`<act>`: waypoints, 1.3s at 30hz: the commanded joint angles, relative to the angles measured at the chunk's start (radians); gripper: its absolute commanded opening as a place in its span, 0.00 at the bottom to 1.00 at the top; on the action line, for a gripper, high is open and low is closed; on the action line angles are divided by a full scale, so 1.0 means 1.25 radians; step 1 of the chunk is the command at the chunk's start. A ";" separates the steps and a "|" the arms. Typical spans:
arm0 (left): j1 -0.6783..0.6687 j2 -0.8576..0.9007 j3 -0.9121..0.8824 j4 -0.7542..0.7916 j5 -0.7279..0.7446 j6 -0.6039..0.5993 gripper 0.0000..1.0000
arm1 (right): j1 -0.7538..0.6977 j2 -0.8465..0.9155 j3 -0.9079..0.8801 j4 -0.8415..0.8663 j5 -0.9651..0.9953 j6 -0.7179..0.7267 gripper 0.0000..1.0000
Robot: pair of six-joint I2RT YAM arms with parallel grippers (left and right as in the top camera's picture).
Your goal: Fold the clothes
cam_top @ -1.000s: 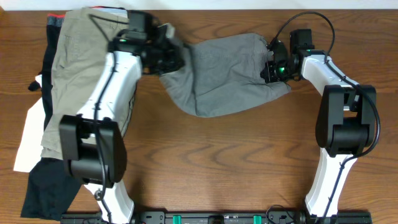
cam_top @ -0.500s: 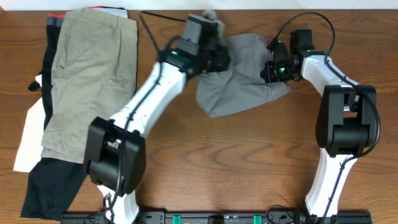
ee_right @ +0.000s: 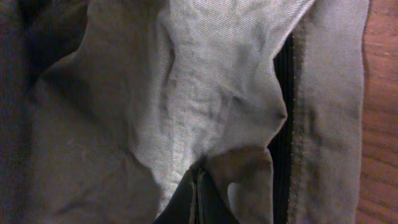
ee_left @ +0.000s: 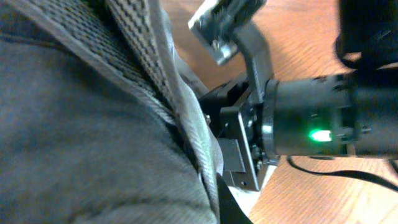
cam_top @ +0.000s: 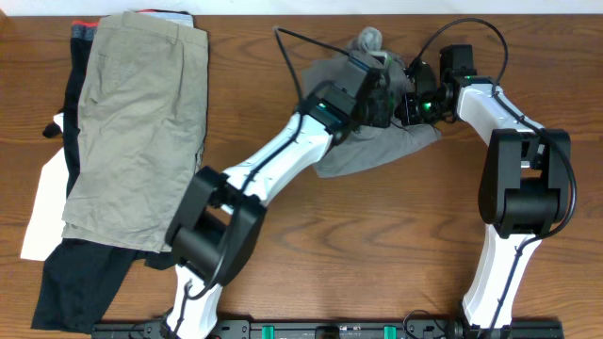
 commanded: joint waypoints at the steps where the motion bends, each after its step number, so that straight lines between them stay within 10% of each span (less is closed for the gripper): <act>1: -0.008 0.022 0.012 0.024 -0.013 -0.002 0.13 | -0.004 0.006 -0.026 -0.015 0.033 0.009 0.01; 5: -0.007 0.026 0.012 0.043 -0.012 -0.001 0.36 | -0.004 0.006 -0.026 -0.014 0.033 0.009 0.01; 10: -0.005 0.023 0.012 0.067 -0.012 0.001 0.98 | -0.004 0.006 -0.026 -0.014 0.033 0.015 0.01; 39: 0.529 -0.464 0.012 -0.511 0.042 0.171 0.98 | -0.073 -0.260 0.223 -0.292 0.089 0.139 0.09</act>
